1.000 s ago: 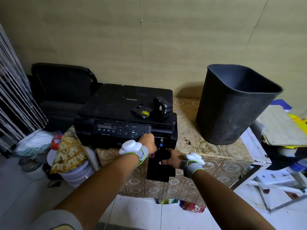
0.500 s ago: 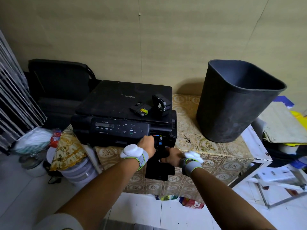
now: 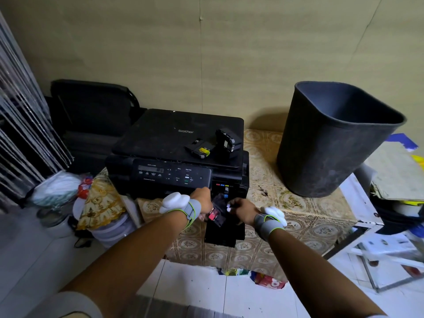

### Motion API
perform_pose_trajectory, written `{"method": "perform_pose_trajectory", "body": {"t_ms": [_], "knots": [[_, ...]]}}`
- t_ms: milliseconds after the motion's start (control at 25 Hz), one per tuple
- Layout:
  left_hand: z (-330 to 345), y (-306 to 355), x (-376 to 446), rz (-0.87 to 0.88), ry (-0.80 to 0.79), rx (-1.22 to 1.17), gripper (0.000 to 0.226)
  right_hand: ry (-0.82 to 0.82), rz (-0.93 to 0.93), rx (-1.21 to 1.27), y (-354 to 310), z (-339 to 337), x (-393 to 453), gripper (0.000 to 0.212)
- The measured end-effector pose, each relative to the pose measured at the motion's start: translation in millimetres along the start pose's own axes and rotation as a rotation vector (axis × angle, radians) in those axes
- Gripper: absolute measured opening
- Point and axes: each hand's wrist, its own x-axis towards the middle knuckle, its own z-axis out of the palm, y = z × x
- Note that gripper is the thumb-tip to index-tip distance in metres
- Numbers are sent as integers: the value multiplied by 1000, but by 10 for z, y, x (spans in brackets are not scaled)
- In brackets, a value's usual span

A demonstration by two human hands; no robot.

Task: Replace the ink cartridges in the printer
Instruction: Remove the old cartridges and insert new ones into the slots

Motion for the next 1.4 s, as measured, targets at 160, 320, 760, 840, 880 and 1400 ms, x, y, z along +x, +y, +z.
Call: {"method": "perform_pose_trajectory", "body": {"t_ms": [160, 320, 760, 840, 880, 1400], "knots": [[-37, -28, -40, 9, -73, -39, 26, -4, -36, 27, -29, -62, -34, 27], [-61, -5, -77, 36, -56, -17, 9, 8, -63, 9, -31, -122, -38, 31], [-50, -15, -74, 24, 1, -85, 35, 31, -72, 93, -34, -97, -42, 12], [-73, -32, -87, 22, -1, -133, 39, 29, -42, 143, -37, -69, -45, 19], [-79, -43, -84, 20, -6, -140, 38, 25, -34, 151, -44, -65, -53, 18], [-1, -253, 85, 58, 29, -135, 30, -26, -119, 260, -93, -119, -127, 20]]}}
